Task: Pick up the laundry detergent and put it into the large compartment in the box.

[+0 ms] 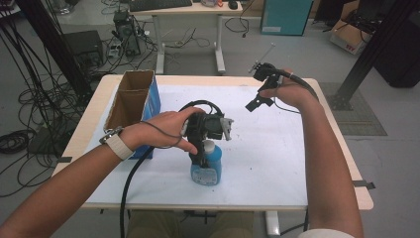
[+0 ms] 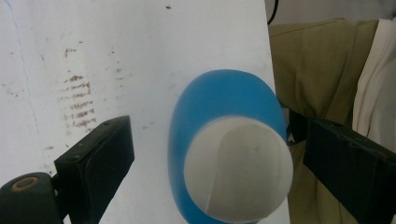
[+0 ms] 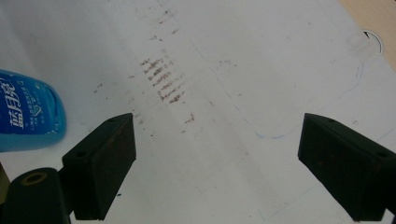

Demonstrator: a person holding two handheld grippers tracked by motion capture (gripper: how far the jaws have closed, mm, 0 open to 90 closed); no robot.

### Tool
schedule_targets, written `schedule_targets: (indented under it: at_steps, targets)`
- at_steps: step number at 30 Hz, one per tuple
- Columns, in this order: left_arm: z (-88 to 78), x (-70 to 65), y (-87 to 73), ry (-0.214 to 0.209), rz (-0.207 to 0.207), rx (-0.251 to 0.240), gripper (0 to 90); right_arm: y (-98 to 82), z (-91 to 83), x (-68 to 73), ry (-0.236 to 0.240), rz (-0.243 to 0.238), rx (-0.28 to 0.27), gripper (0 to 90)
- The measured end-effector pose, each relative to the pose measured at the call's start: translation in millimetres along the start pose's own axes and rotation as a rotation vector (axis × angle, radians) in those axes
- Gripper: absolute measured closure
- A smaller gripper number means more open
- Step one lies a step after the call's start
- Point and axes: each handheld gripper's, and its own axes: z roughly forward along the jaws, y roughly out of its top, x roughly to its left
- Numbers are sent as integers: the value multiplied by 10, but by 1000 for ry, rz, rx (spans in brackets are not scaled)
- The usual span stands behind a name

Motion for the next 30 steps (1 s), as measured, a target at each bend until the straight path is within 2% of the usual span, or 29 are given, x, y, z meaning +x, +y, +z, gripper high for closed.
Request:
schedule_targets:
  at_steps: [30]
  targets:
    - [11,4,-5,5,4,1,93,7,5,0,1,-2,0,116]
